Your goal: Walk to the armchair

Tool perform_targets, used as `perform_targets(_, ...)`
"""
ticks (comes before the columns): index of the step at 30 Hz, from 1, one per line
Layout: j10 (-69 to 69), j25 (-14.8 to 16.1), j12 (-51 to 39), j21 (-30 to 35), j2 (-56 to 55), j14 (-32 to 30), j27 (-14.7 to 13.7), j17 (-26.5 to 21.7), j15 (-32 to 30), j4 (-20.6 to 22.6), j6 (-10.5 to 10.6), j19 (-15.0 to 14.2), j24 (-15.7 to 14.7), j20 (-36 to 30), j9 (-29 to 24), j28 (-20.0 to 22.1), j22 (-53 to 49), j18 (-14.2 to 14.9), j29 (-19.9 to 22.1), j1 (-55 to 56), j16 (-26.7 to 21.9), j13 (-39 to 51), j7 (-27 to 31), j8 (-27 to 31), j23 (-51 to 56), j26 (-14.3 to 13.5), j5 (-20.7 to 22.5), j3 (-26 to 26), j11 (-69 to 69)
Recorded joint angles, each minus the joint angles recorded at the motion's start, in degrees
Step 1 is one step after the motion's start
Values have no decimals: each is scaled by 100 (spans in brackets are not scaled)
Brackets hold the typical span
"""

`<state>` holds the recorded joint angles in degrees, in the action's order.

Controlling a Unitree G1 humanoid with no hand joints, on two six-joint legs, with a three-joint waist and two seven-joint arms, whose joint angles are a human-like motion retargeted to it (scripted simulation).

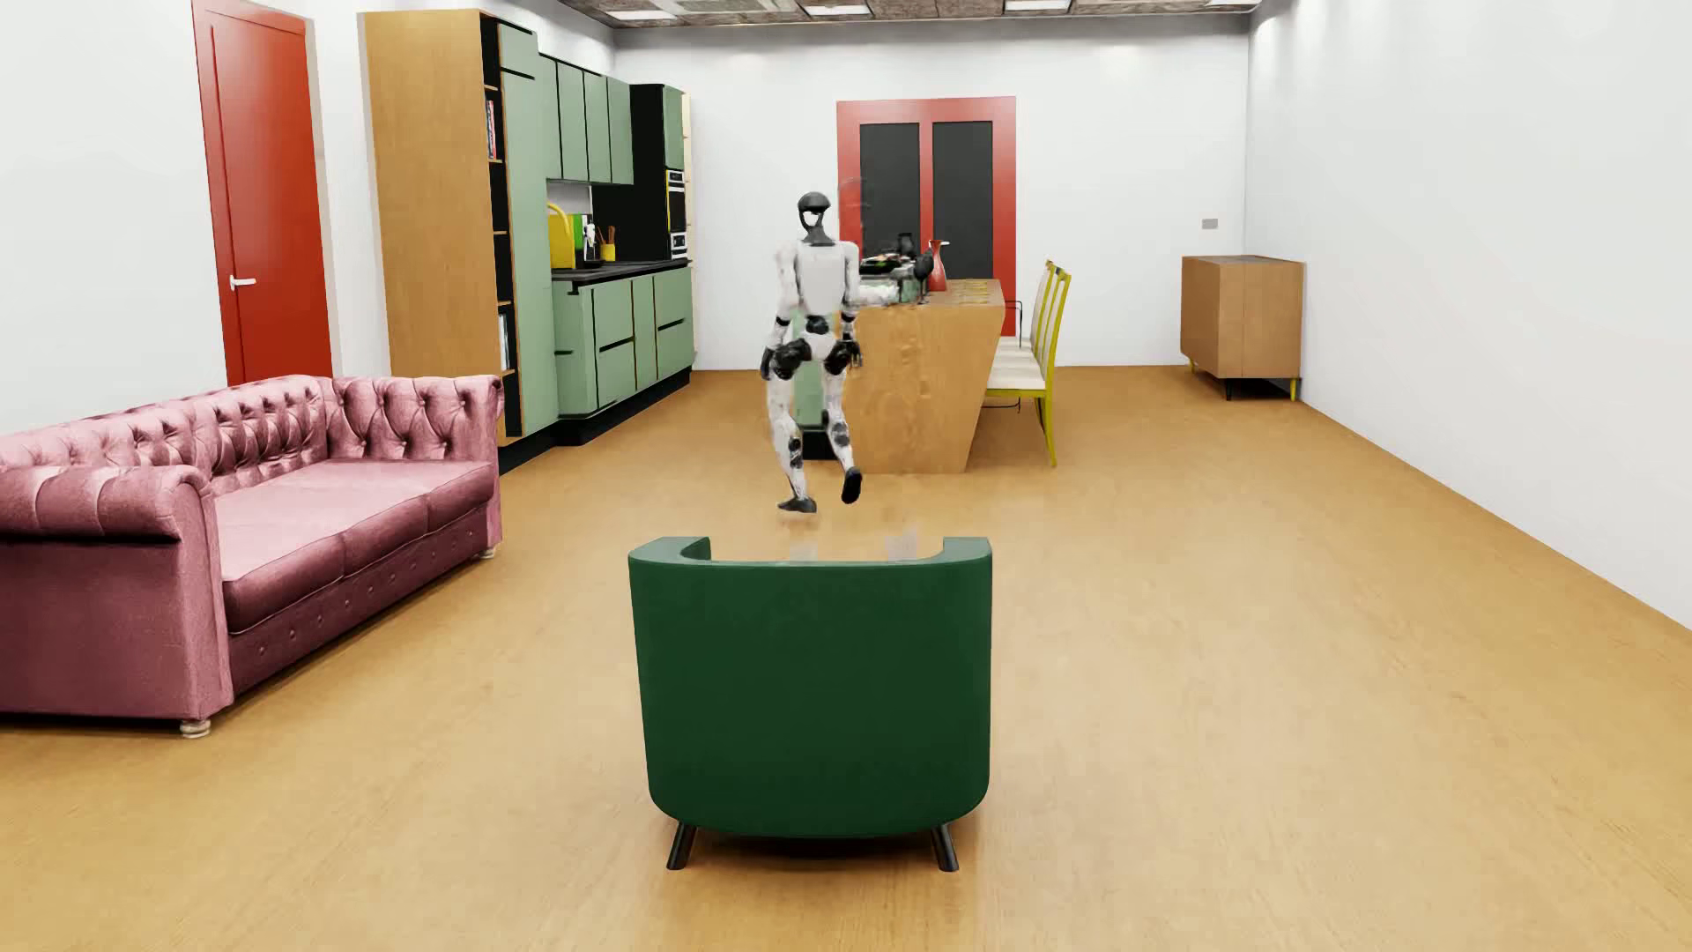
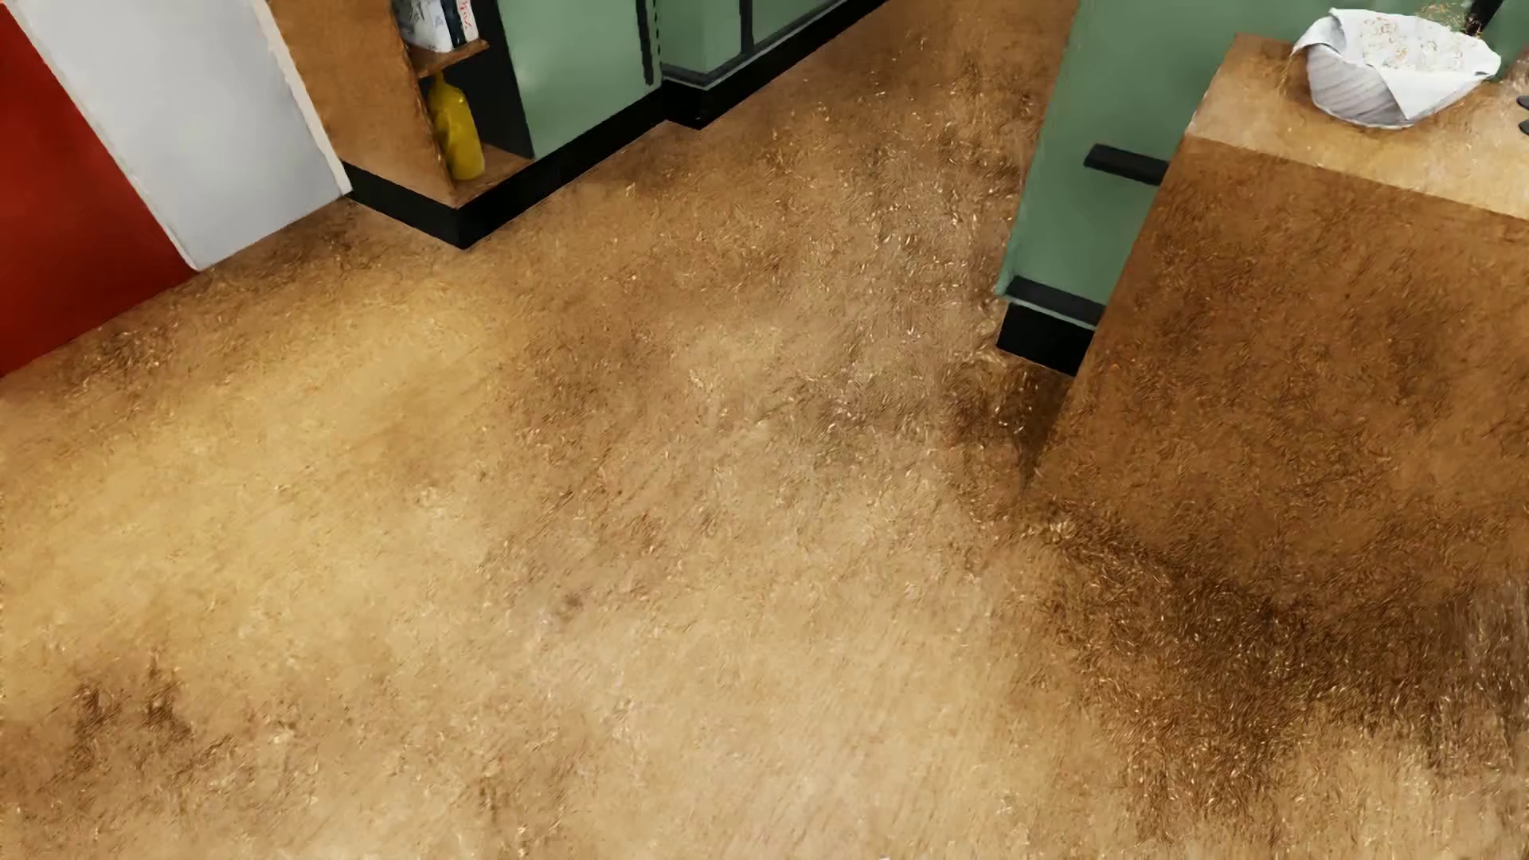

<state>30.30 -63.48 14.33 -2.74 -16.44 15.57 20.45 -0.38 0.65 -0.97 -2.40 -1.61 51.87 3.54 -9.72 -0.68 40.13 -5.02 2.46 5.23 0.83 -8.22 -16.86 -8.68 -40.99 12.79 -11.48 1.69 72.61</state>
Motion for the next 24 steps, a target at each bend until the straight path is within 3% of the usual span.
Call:
perform_targets(2, -232, 293, -233, -256, -381, 202, -53, -122, 175, 110, -2, 106, -174, -1, 33, 48, -285, 92, -279, -438, -150, -359, 192, -302, -174, -246, -73, 128, -1454)
perform_targets(4, -372, 50, -381, -110, -404, 392, -271, -415, -153, 176, 10, 49, -399, -20, 81, 151, -669, 180, -782, -762, -298, -636, 385, -723, -364, -446, 4, 217, -3781)
perform_targets(5, -353, -154, -412, -28, -352, 453, -382, -532, -435, 185, 26, -147, -513, 0, 100, 176, -860, 220, -1023, -885, -337, -739, 495, -571, -463, -486, 257, 257, -5004)
perform_targets(6, -156, -388, -447, 39, -351, 507, -421, -593, -684, 177, 56, -372, -637, 16, 103, 220, -989, 247, -1246, -950, -359, -810, 615, 55, -552, -483, 609, 295, -5869)
perform_targets(8, 910, -837, -444, 166, -403, 434, -485, -594, -1025, 42, 134, -728, -806, 39, 64, 226, -1089, 212, -1553, -892, -406, -894, 810, 1387, -693, -394, 1250, 300, -5945)
perform_targets(9, 1566, -987, -434, 192, -399, 251, -565, -530, -1191, -90, 177, -430, -804, -6, 33, 171, -1055, 150, -1617, -835, -462, -912, 878, 1527, -730, -325, 1445, 268, -5390)
perform_targets(10, 2152, -1091, -440, 167, -399, -23, -621, -437, -937, -256, 234, 1, -727, -105, -1, 74, -979, 55, -1602, -788, -530, -903, 951, 1330, -734, -269, 1518, 236, -4824)
perform_targets(12, 3291, -1248, -447, -19, -148, -791, -476, -250, -265, -638, 380, 149, -302, -327, -56, 28, -689, -19, -1260, -554, -525, -738, 976, 913, -696, -53, 1473, 223, -4128)
perform_targets(14, 3753, -1320, -317, -139, 256, -1740, -406, -99, -74, -1259, 529, 219, -27, -312, -36, 74, -428, 17, -881, -406, -335, -371, 566, 614, -576, 143, 1434, 180, -4217)
perform_targets(16, 3514, -1184, 8, -132, 534, -2351, -648, -100, -93, -1886, 667, 286, -66, -151, 46, 117, -408, -17, -782, -688, -181, 204, -236, 484, -437, 112, 1460, 70, -4469)
perform_targets(18, 3126, -979, 220, -6, 658, -2379, -952, -235, -82, -2223, 768, 314, -113, -35, 121, 180, -447, -108, -778, -1005, -150, 790, -885, 328, -83, 82, 1441, -36, -4653)
perform_targets(21, 2646, -618, 74, 103, 713, -1866, -1098, -604, -12, -2213, 836, 297, -78, -63, 164, 132, -326, -257, -358, -961, -283, 1263, -932, -243, 816, 38, 1185, -122, -4931)
perform_targets(24, 2094, 48, -255, -182, 756, -1166, -956, -960, -123, -2034, 788, 221, -143, -89, 180, 186, -429, -43, -136, -662, -354, 1260, -724, -1170, 1463, -141, 675, -120, -5361)
